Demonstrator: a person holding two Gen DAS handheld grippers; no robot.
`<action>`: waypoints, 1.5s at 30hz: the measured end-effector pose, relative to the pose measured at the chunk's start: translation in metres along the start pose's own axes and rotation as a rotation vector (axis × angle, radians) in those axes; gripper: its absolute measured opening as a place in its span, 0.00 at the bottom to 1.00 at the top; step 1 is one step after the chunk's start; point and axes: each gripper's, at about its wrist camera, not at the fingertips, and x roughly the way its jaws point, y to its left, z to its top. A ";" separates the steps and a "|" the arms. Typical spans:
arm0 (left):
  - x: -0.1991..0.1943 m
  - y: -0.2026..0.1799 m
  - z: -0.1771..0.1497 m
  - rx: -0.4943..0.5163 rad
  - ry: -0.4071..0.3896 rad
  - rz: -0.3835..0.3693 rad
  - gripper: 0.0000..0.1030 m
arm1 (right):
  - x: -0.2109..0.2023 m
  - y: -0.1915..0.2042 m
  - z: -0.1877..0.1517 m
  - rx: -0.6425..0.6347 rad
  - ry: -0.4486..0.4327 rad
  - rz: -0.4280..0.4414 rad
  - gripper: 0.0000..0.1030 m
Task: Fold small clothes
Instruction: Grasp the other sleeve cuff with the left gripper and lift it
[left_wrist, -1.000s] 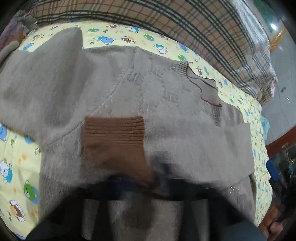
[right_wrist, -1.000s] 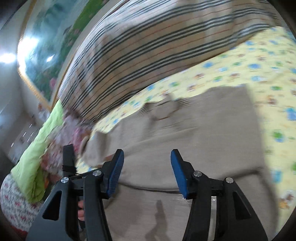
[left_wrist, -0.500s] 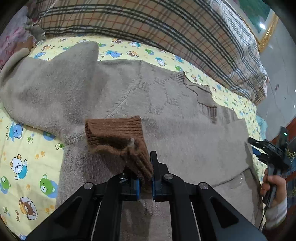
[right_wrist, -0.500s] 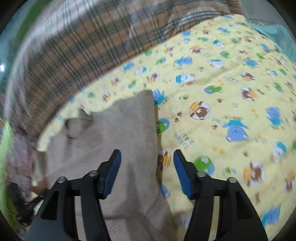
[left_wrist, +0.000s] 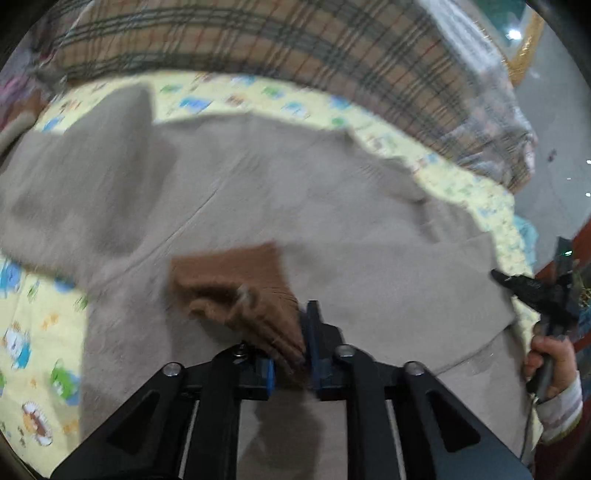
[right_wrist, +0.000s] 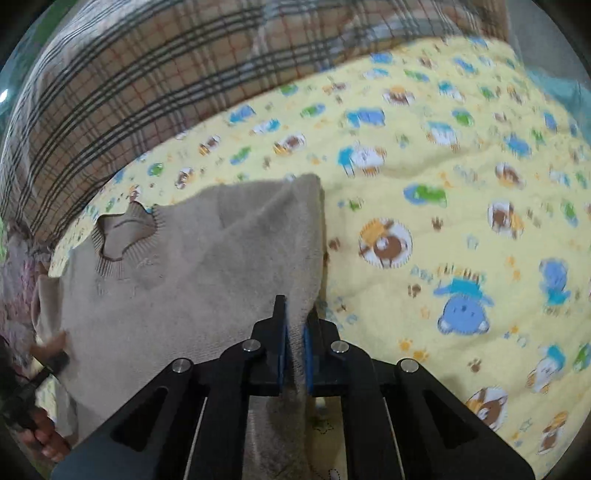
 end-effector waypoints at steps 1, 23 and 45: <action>-0.002 0.006 -0.004 0.002 0.006 0.018 0.23 | -0.005 -0.004 -0.002 0.019 -0.015 -0.006 0.17; -0.102 0.216 0.036 -0.356 -0.167 0.288 0.70 | -0.070 0.101 -0.124 -0.047 -0.016 0.345 0.29; -0.052 0.312 0.137 -0.416 -0.223 0.301 0.11 | -0.064 0.119 -0.130 -0.065 0.033 0.326 0.29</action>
